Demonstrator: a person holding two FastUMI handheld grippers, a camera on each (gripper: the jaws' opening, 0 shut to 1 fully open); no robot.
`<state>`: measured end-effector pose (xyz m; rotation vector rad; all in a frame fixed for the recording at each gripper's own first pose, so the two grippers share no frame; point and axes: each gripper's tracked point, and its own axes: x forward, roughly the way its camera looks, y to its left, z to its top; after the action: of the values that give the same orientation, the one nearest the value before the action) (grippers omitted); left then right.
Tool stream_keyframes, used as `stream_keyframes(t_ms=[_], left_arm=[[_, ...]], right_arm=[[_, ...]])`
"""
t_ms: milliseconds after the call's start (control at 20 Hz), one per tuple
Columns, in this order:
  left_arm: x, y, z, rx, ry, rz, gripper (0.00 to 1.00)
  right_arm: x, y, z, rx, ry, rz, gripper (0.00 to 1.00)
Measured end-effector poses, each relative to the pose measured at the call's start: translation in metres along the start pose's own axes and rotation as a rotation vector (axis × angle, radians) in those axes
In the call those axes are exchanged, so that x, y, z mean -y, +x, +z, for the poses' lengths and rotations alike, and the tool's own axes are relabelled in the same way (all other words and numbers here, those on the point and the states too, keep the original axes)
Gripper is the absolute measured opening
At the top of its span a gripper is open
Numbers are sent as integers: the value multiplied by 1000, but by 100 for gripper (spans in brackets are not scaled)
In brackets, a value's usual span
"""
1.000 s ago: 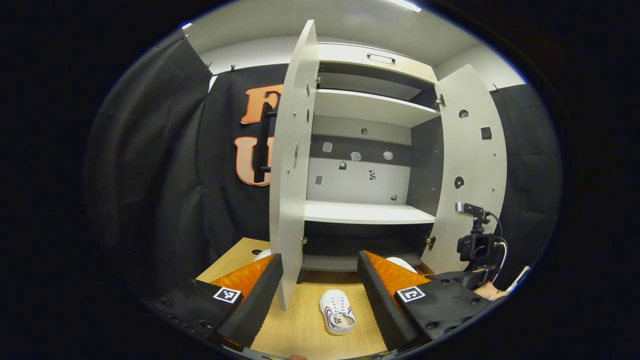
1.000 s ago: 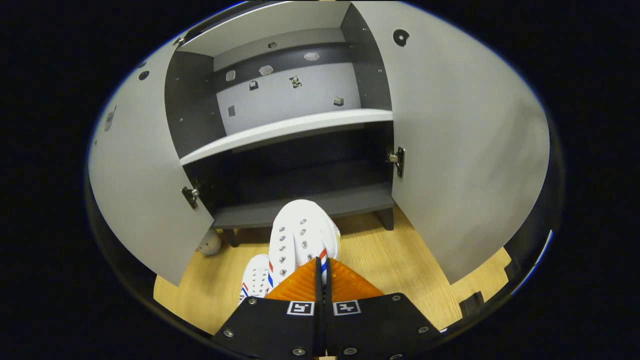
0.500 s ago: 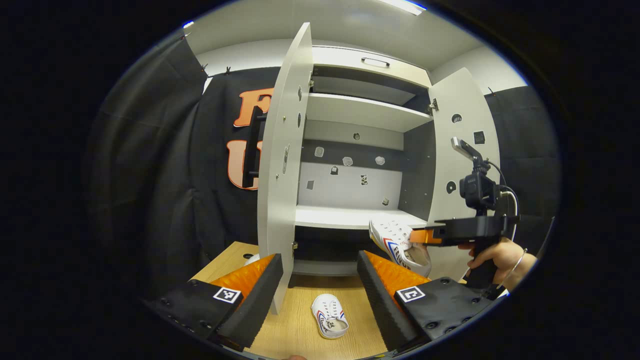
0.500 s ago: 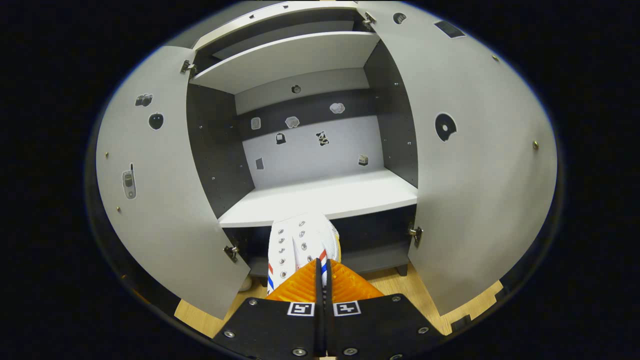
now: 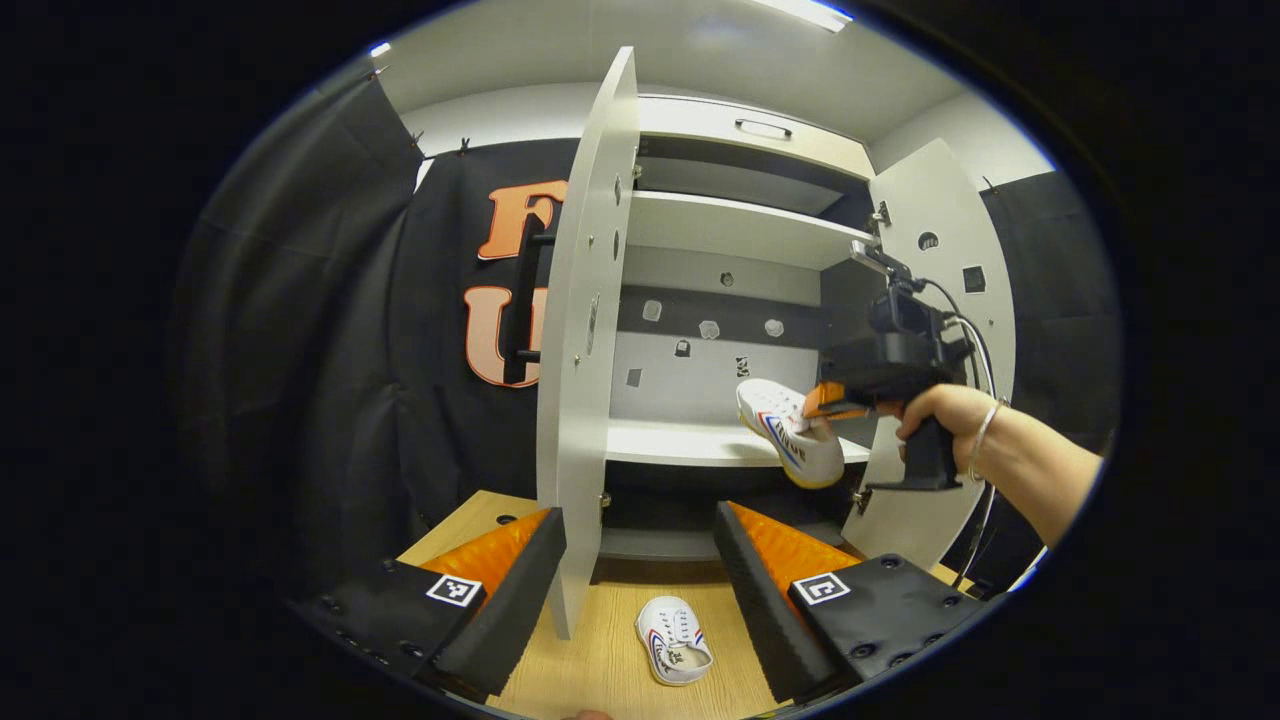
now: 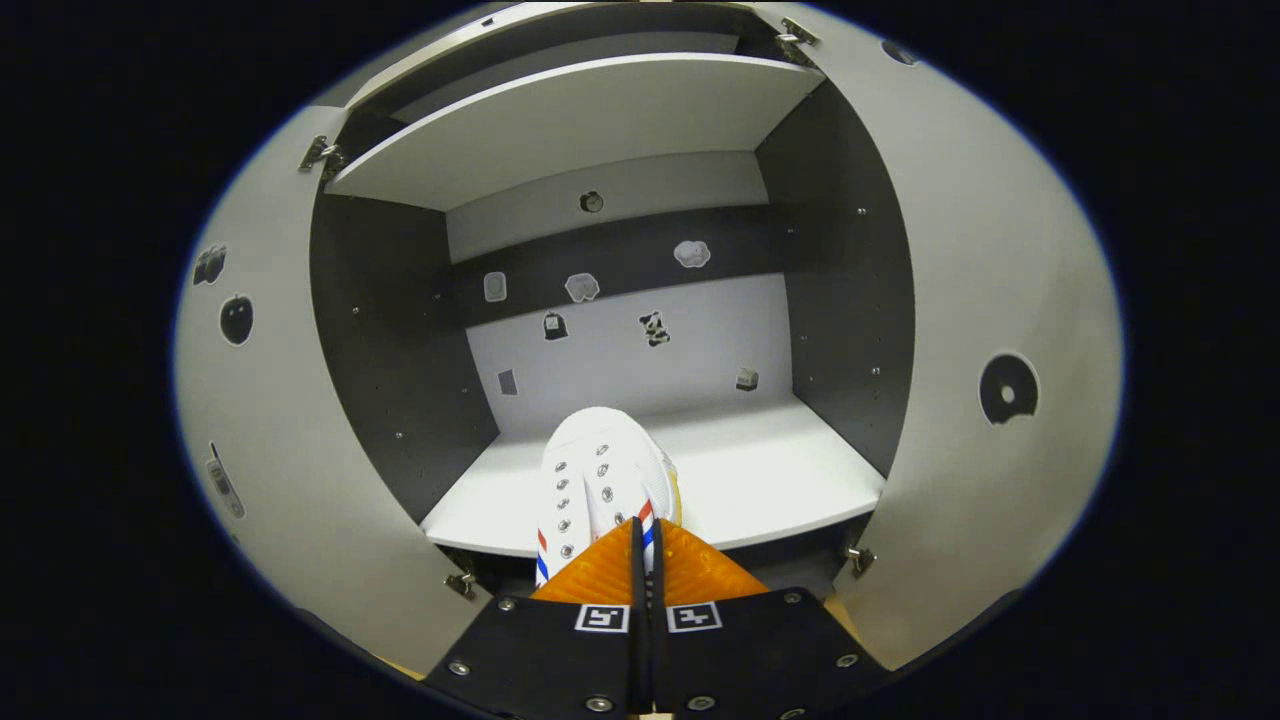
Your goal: Grab one shoe with the right hand and put it into the shoe cabinet, grab the other shoe with the left hand and put it into the shoe cabinet; then close the right door with the right hand and the left door with the left hand.
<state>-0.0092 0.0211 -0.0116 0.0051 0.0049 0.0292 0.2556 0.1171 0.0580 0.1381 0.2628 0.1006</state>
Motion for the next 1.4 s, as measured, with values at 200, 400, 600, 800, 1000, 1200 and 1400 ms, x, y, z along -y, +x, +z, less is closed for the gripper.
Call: stream_keyframes(t_ms=[200,400,600,800,1000,1200,1400], left_arm=[[-8,10,-1,-4,1,19,97],[-15,20,-5,-13,3,35,97],[-20,27,-11,-31,-14,42,97],[-23,31,-19,-56,-12,43,97],[-22,34,-25,-69,-8,46,97],[-13,36,-38,-95,-9,32,97],[-4,39,-57,-134,-23,13,97]], right_arm=[[1,44,39,5,1,-41,0],[5,86,48,-33,16,-64,0],[11,113,17,-121,16,-82,0],[15,125,-2,-167,17,-89,1],[18,106,25,-63,-33,-98,13],[13,57,25,0,-82,-61,18],[14,0,18,72,-99,-37,25]])
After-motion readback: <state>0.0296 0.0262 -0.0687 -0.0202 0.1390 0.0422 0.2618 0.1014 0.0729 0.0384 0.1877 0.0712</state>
